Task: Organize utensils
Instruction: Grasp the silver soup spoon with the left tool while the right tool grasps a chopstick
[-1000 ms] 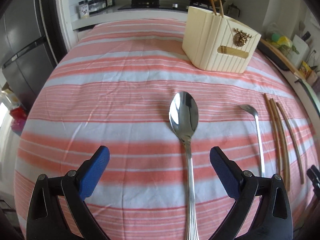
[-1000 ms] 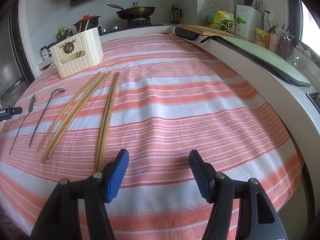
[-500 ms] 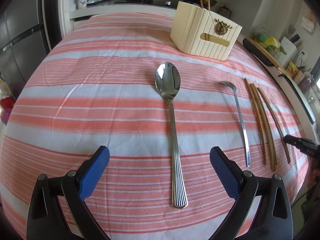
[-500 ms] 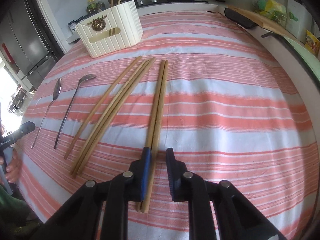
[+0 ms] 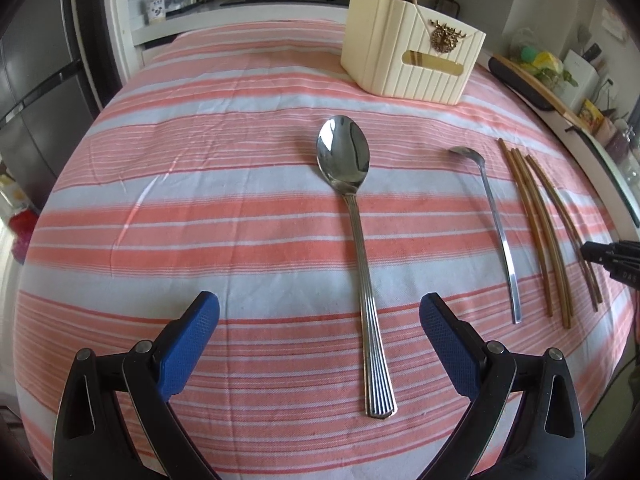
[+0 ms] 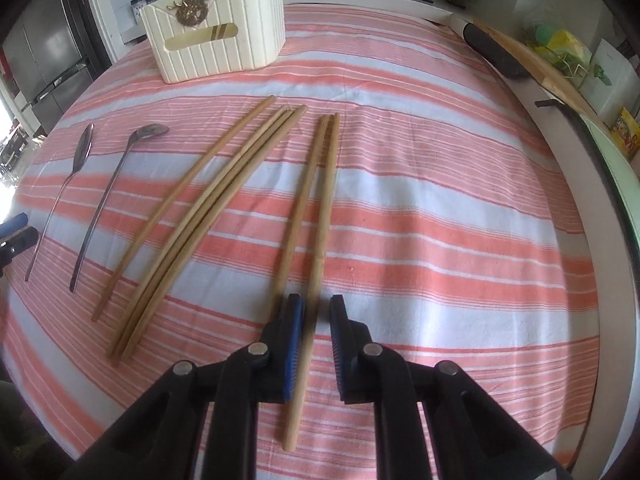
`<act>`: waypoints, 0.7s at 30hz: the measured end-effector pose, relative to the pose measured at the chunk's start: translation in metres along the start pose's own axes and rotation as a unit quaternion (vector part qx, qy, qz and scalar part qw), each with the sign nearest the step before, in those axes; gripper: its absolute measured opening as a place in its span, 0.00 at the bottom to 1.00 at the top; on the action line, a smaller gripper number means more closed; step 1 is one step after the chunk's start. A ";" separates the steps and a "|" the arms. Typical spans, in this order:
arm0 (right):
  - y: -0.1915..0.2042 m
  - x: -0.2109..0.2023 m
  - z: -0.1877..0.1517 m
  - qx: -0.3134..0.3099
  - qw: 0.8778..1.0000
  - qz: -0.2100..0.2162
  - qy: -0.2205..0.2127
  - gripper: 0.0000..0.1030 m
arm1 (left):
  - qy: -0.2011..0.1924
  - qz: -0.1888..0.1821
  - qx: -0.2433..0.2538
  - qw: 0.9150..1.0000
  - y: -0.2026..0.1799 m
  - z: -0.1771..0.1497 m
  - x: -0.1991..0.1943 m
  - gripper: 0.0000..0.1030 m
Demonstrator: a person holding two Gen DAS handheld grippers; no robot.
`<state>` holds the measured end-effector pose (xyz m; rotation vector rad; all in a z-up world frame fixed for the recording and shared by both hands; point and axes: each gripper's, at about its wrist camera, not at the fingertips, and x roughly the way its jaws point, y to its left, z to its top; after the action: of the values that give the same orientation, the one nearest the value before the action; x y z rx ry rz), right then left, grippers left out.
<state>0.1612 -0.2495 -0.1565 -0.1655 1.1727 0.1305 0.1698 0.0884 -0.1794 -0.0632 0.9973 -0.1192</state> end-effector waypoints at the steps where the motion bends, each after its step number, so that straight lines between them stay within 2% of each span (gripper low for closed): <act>1: 0.001 -0.001 -0.002 -0.005 1.000 -0.005 0.005 0.12 | 0.007 -0.002 0.006 1.000 0.001 0.001 0.001 0.97; 3: 0.001 -0.002 -0.003 -0.009 1.000 -0.009 0.014 0.16 | 0.015 0.000 0.022 1.000 -0.001 0.006 0.005 0.97; 7: -0.002 0.003 0.012 -0.016 1.000 -0.006 0.024 0.16 | 0.031 0.016 0.053 0.998 -0.011 0.026 0.021 0.97; 13: -0.008 0.023 0.055 -0.021 0.999 0.012 0.030 0.17 | 0.056 0.036 0.083 0.994 -0.031 0.061 0.049 0.97; 16: -0.009 0.035 0.082 -0.022 0.999 0.023 0.025 0.17 | 0.069 0.038 0.077 0.994 -0.033 0.078 0.064 0.94; 19: -0.014 0.049 0.112 -0.007 0.999 0.034 0.028 0.16 | 0.078 0.029 0.056 0.995 -0.028 0.095 0.074 0.85; 21: -0.019 0.057 0.129 0.000 0.999 0.036 0.030 0.10 | 0.072 0.029 0.055 0.995 -0.027 0.102 0.075 0.68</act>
<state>0.3028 -0.2415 -0.1594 -0.1284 1.2398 0.1893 0.2939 0.0515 -0.1841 0.0758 1.1331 -0.1258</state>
